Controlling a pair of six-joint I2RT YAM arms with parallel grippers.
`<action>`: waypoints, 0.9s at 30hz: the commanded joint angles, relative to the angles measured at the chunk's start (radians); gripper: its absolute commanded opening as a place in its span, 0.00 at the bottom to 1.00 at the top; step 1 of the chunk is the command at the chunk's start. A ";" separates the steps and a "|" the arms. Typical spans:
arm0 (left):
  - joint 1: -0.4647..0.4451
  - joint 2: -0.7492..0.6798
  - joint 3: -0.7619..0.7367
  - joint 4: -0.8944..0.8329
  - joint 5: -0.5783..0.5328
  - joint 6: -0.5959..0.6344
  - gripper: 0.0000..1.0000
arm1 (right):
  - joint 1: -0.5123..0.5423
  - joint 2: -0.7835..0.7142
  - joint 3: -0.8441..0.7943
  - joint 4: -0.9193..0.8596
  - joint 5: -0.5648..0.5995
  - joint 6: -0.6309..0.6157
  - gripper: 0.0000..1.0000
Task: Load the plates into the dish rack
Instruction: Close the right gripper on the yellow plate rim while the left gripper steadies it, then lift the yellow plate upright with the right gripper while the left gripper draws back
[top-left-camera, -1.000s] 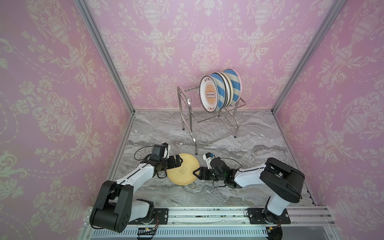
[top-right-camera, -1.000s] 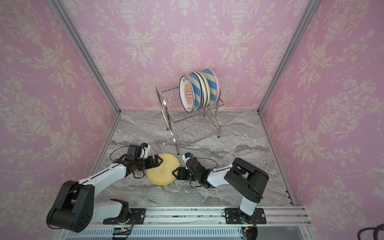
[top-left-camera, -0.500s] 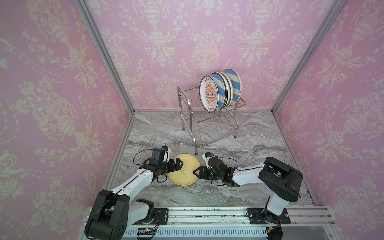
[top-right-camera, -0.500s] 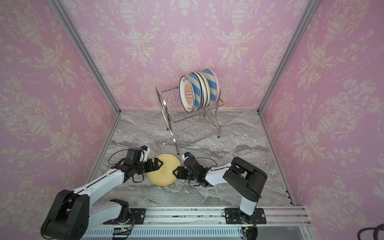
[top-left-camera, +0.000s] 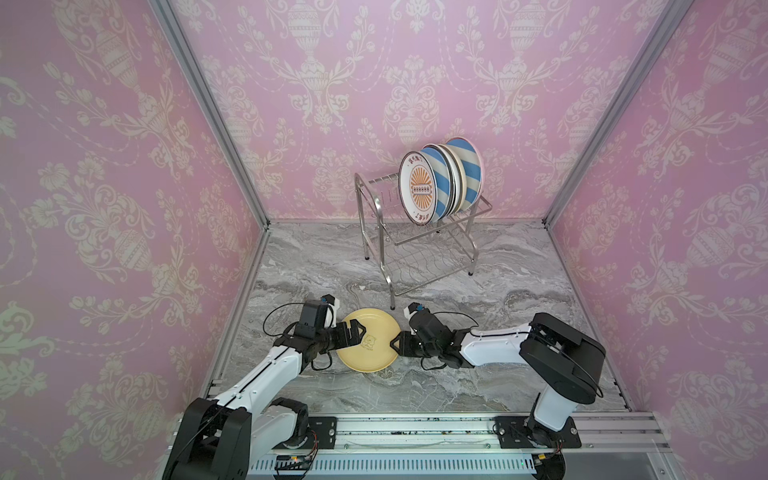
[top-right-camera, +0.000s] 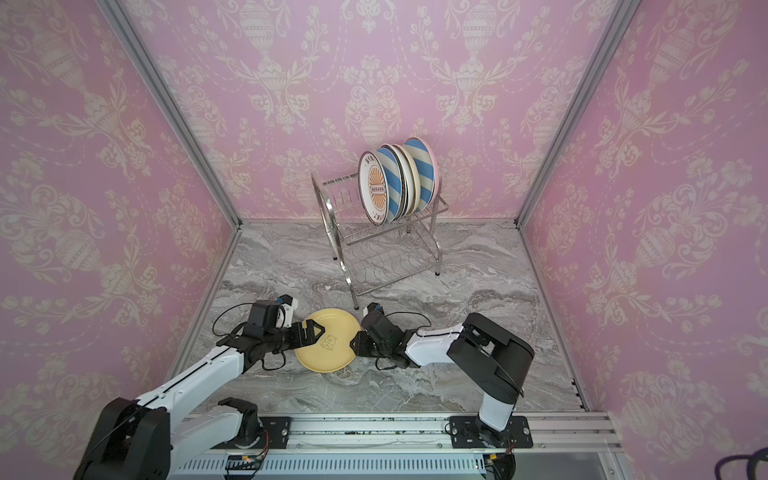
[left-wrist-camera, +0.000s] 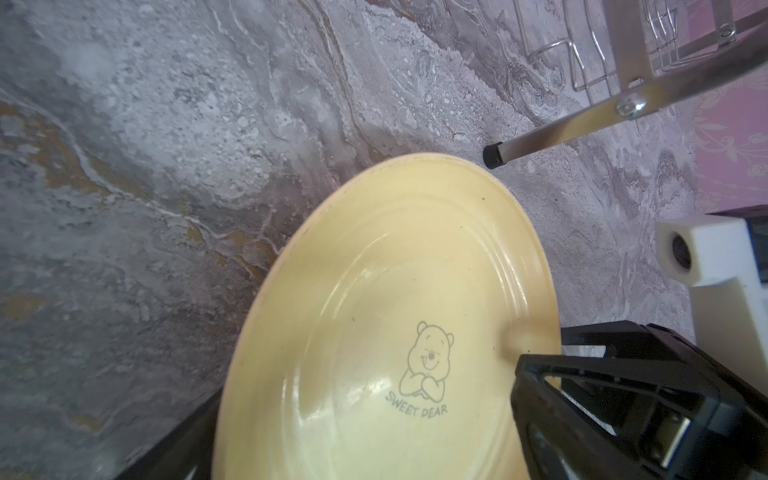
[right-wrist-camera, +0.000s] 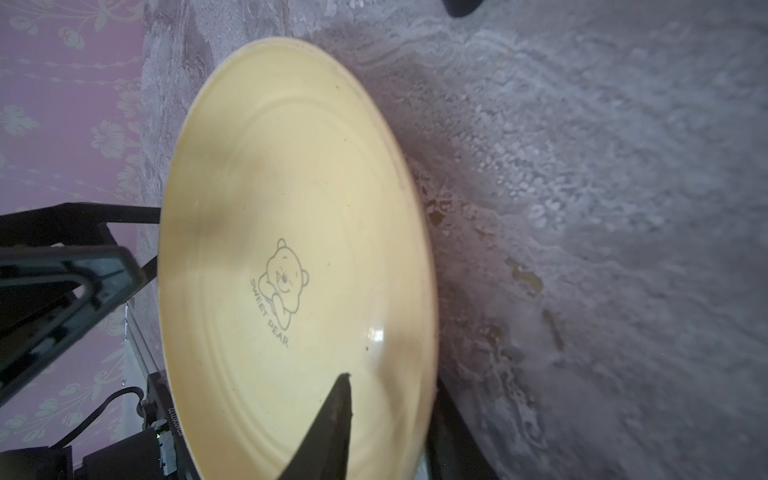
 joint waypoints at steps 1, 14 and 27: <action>-0.012 -0.026 0.001 -0.032 -0.005 -0.017 0.99 | 0.008 0.010 0.026 -0.118 0.037 -0.037 0.28; -0.011 0.040 0.135 -0.092 -0.191 0.083 0.99 | 0.009 -0.016 0.053 -0.186 0.061 -0.075 0.15; -0.010 -0.047 0.076 -0.067 -0.154 0.047 0.99 | 0.008 -0.098 0.103 -0.356 0.141 -0.139 0.02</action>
